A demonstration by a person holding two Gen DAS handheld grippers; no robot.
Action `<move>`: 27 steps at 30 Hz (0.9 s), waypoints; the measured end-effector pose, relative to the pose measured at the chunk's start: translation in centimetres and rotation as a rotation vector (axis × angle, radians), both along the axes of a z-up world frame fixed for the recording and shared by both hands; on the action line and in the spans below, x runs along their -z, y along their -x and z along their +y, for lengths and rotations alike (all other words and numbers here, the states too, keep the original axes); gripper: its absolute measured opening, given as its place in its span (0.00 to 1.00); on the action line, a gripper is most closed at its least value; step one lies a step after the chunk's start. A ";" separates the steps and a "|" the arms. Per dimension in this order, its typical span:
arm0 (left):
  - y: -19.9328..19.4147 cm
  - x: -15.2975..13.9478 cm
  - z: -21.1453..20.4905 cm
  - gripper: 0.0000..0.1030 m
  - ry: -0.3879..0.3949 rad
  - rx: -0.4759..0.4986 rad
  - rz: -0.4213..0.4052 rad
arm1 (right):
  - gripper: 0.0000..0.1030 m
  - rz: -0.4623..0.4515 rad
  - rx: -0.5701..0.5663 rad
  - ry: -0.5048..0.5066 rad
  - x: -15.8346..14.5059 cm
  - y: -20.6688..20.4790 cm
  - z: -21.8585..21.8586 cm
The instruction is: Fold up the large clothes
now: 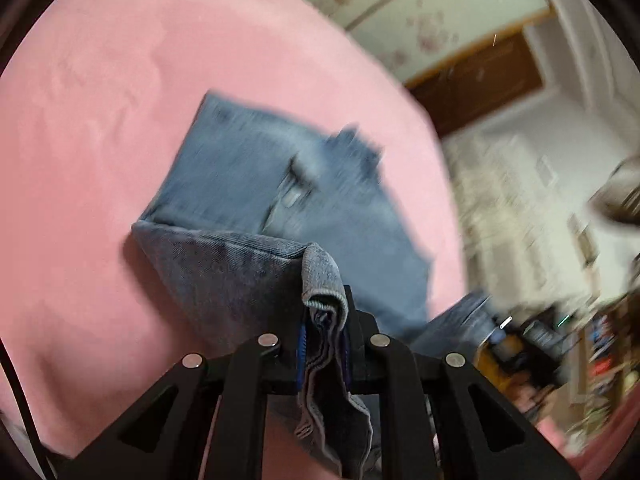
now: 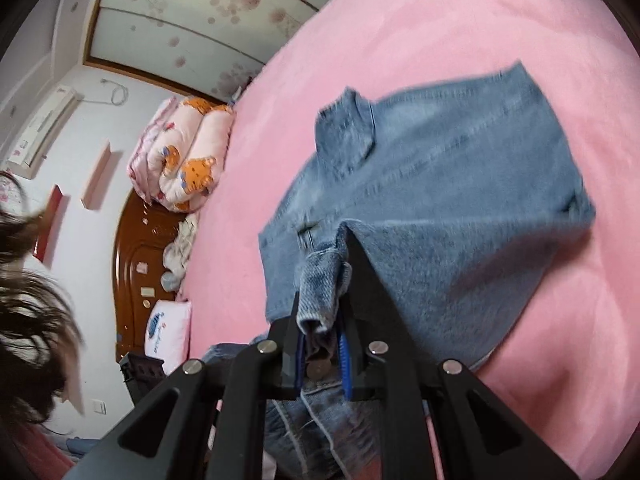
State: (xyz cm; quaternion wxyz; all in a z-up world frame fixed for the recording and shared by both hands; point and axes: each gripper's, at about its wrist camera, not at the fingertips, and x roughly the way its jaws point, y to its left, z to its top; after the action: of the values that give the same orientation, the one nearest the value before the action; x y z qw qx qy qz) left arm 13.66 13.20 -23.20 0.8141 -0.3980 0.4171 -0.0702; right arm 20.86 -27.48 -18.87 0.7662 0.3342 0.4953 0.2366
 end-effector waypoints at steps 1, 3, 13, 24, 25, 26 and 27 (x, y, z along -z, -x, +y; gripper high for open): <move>-0.4 -0.8 0.2 0.10 0.015 -0.024 -0.032 | 0.12 -0.024 0.014 -0.021 -0.7 -0.6 -0.7; -2.0 -2.8 0.8 0.10 0.031 -0.075 -0.101 | 0.12 -0.070 0.042 -0.059 -1.9 -1.8 -1.8; -12.8 -5.1 4.4 0.10 0.083 -0.218 -0.224 | 0.12 -0.253 0.206 -0.060 -5.8 -9.5 -6.9; -24.5 4.9 6.4 0.10 -0.026 -0.323 0.027 | 0.08 -0.173 0.397 0.036 3.1 -19.9 -7.4; -25.1 5.5 6.2 0.10 -0.035 -0.318 0.042 | 0.08 -0.141 0.415 0.050 4.6 -20.8 -7.2; -26.0 6.3 6.1 0.10 -0.041 -0.310 0.064 | 0.08 -0.117 0.422 0.078 5.7 -21.5 -7.0; -27.1 7.4 6.1 0.10 -0.046 -0.306 0.097 | 0.08 -0.095 0.424 0.117 6.6 -22.0 -6.7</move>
State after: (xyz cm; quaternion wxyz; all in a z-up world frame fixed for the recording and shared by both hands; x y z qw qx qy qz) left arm 40.76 19.30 -30.56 0.8031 -0.4413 0.3916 0.0835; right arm 42.83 -34.15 -25.50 0.8392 0.3744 0.3903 0.0567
